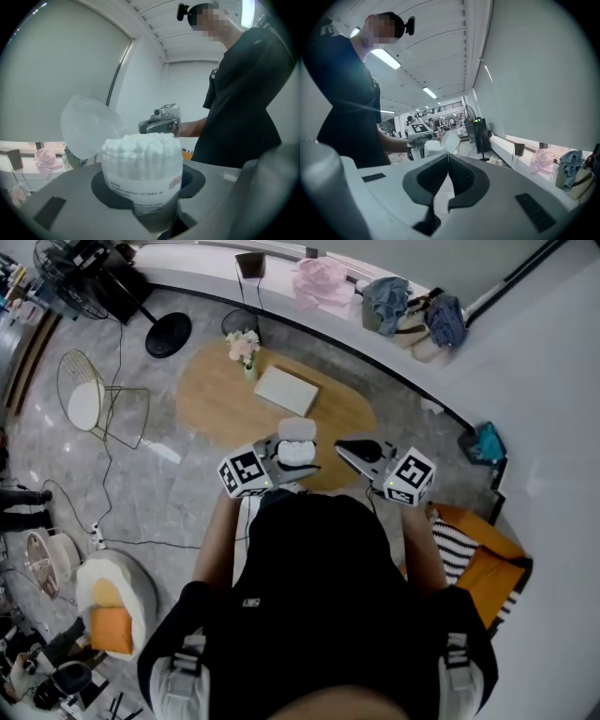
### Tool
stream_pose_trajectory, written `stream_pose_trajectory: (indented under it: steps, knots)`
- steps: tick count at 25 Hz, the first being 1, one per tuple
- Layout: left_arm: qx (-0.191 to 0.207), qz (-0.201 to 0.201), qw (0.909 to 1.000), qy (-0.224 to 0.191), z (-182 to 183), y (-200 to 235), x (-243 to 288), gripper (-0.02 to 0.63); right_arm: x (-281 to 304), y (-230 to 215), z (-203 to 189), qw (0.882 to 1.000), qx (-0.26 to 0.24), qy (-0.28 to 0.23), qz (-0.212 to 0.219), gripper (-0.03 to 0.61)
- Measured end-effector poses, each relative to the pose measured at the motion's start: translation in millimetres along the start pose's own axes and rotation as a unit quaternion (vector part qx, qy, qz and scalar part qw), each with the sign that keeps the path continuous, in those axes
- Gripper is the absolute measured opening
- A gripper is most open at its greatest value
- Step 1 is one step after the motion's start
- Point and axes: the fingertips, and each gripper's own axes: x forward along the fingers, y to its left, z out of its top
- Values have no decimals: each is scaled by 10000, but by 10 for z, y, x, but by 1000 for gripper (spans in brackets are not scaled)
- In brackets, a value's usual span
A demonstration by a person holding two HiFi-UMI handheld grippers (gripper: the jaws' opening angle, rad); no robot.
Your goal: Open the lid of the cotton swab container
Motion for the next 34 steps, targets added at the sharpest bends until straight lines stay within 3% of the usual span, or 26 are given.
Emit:
stream_pose_trajectory:
  steps: [4, 19, 34]
  knots:
    - [-52, -46, 10000, 40, -57, 108, -46, 193, 50, -8, -160, 9997, -67, 203, -139, -3]
    - [123, -379, 9992, 101, -48, 230, -61, 193, 129, -146, -189, 9977, -60, 318, -593, -3]
    - [124, -397, 9990, 136, -123, 221, -69, 193, 156, -105, -279, 9971, 155, 367, -650, -2]
